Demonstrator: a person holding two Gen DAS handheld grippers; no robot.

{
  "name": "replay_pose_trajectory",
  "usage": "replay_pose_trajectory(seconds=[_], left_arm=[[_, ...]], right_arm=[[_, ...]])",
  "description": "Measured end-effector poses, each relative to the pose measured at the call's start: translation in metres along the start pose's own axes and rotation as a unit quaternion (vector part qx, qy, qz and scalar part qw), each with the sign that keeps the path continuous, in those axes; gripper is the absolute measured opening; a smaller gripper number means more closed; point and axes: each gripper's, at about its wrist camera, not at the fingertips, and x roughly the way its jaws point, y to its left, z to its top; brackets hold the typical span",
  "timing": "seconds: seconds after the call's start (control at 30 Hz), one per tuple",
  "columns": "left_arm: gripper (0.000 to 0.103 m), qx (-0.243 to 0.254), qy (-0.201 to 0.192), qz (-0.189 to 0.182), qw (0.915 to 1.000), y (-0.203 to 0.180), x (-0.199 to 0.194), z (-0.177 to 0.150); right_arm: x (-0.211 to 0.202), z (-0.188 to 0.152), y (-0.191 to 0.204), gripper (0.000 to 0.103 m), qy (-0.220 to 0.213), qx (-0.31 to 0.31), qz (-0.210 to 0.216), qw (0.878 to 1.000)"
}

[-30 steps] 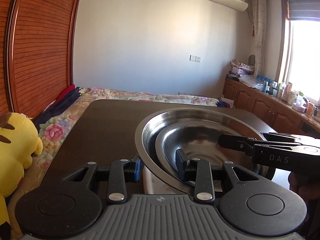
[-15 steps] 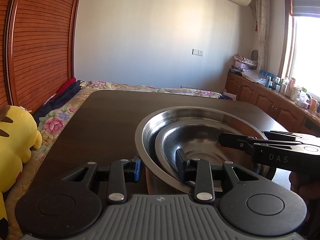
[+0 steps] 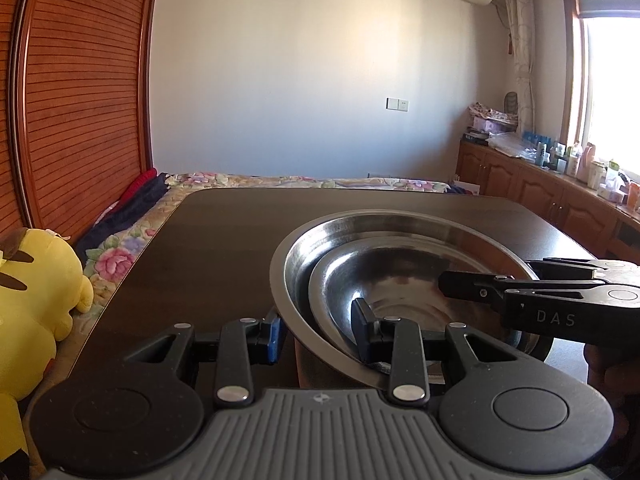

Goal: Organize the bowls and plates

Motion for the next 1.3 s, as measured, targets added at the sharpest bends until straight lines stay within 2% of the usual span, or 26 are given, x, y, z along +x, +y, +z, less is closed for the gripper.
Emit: replay_pose_trajectory(seconds=[0.07,0.13,0.23,0.33,0.53,0.77,1.17,1.3], left_arm=[[0.038,0.002,-0.001,0.005,1.0,-0.001,0.0,0.0],[0.046,0.006,-0.001,0.012,0.9999,-0.003,0.0,0.001],[0.063,0.007,-0.004,0.022,0.9997,-0.002,-0.001,0.001],[0.076,0.003,-0.005,0.029,0.9996,0.0,-0.003,0.002],[0.094,0.01,-0.011,0.043,0.999,-0.002,-0.01,0.007],[0.103,0.016,-0.018,0.048,0.9985,-0.01,-0.021,0.015],[0.103,0.03,-0.035,0.061,0.9971,-0.041,-0.046,0.037],[0.103,0.026,-0.045,0.047,0.9975,-0.049,-0.055,0.04]], right_arm=[[0.0,0.0,0.0,0.048,0.001,-0.002,-0.001,1.0],[-0.001,-0.001,-0.001,0.063,0.003,-0.003,-0.002,1.0],[-0.005,-0.002,-0.003,0.066,-0.001,-0.001,-0.004,1.0],[-0.012,-0.003,-0.004,0.07,-0.008,-0.006,-0.017,1.0],[-0.036,0.001,-0.01,0.081,-0.03,-0.004,-0.033,0.999],[-0.064,0.012,-0.022,0.102,-0.05,-0.012,-0.059,0.997],[-0.103,0.026,-0.03,0.103,-0.075,0.001,-0.118,0.99],[-0.114,0.027,-0.029,0.103,-0.084,0.003,-0.133,0.988]])
